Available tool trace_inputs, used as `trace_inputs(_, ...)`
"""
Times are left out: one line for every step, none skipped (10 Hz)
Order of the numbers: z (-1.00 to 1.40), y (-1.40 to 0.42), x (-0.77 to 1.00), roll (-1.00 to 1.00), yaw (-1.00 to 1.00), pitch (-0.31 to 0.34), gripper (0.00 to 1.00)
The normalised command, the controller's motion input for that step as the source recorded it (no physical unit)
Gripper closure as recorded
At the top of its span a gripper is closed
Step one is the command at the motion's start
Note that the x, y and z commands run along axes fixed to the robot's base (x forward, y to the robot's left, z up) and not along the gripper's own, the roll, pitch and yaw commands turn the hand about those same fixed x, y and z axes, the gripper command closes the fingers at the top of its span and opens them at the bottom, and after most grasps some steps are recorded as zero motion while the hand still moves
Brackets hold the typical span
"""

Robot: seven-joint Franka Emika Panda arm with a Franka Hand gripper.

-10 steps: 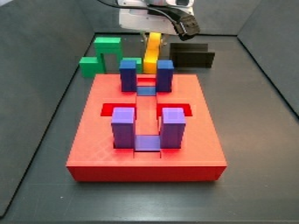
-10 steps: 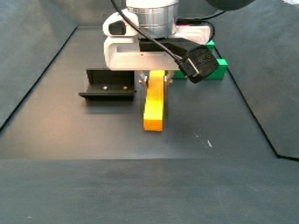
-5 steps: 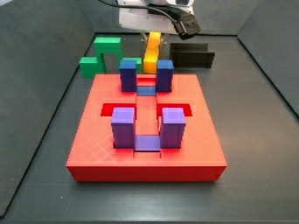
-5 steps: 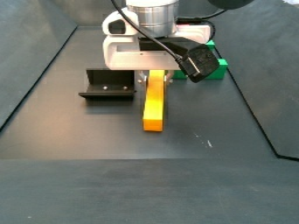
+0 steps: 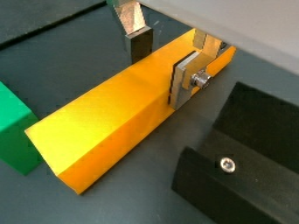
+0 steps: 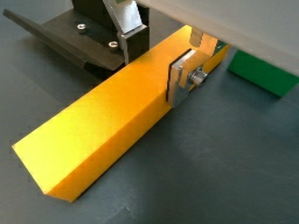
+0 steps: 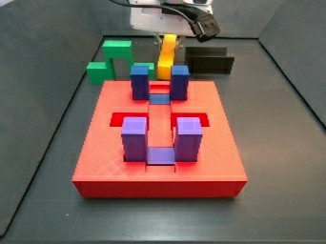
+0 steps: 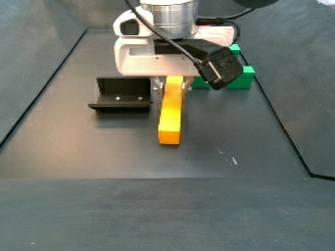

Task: Pick up the yellow object. Move up. Move to above the board. Insert the yellow object.
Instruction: Pick up the yellow object, then move up.

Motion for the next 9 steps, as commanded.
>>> trace_inputs(0.0, 0.0, 0.0, 0.0, 0.0, 0.0, 1.0)
trace_inputs(0.0, 0.0, 0.0, 0.0, 0.0, 0.0, 1.0)
trace_inputs(0.0, 0.0, 0.0, 0.0, 0.0, 0.0, 1.0)
trace_inputs(0.0, 0.0, 0.0, 0.0, 0.0, 0.0, 1.0)
trace_inputs(0.0, 0.0, 0.0, 0.0, 0.0, 0.0, 1.0)
trace_inputs(0.83, 0.0, 0.0, 0.0, 0.0, 0.0, 1.0)
trace_inputs(0.76, -0.06, 0.02, 0.0, -0.05, 0.013, 1.0)
trace_inputs(0.59, -0.04, 0.0, 0.02, -0.04, 0.024, 1.0)
trace_inputs(0.21, -0.02, 0.02, 0.05, -0.02, 0.013, 1.0)
